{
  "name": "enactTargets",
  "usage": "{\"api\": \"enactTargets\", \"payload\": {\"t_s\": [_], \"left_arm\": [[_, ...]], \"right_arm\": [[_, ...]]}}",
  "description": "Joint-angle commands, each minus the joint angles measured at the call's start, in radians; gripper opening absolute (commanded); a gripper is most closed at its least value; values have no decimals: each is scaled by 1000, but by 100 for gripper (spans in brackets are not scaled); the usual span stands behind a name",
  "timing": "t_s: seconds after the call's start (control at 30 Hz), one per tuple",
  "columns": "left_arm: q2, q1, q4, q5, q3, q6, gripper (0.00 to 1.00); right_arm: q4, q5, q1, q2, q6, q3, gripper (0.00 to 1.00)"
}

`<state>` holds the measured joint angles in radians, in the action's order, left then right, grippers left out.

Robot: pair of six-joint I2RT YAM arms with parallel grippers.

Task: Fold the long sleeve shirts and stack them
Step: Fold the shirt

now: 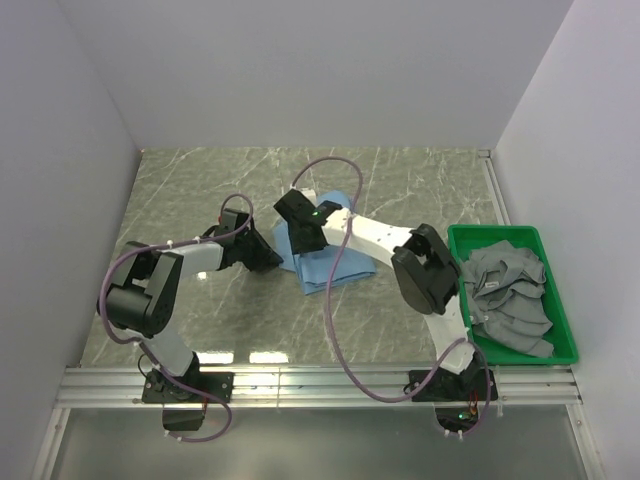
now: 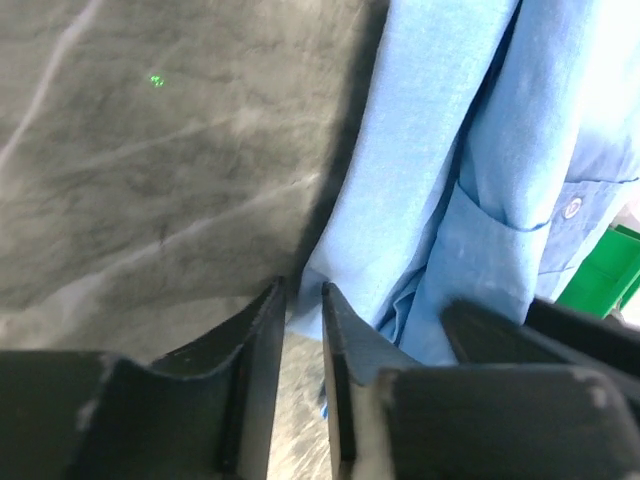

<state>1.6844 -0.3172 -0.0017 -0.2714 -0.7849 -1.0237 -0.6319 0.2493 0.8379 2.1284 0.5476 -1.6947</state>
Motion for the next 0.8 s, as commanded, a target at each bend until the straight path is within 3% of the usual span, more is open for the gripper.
{"api": "enactTargets", "payload": {"t_s": [0.0, 0.23, 0.33, 0.6, 0.77], "left_arm": [[-63, -5, -58, 49, -30, 5, 29], [-204, -3, -165, 135, -69, 33, 53], [-258, -8, -208, 152, -97, 53, 57], [-266, -173, -250, 98, -195, 112, 53], [-152, -252, -238, 11, -237, 140, 41]], "right_arm": [[69, -24, -6, -169, -17, 33, 42], [173, -142, -107, -416, -25, 245, 42], [260, -272, -204, -505, -8, 373, 42], [619, -736, -431, -607, 77, 667, 42], [710, -827, -457, -570, 103, 745, 41]]}}
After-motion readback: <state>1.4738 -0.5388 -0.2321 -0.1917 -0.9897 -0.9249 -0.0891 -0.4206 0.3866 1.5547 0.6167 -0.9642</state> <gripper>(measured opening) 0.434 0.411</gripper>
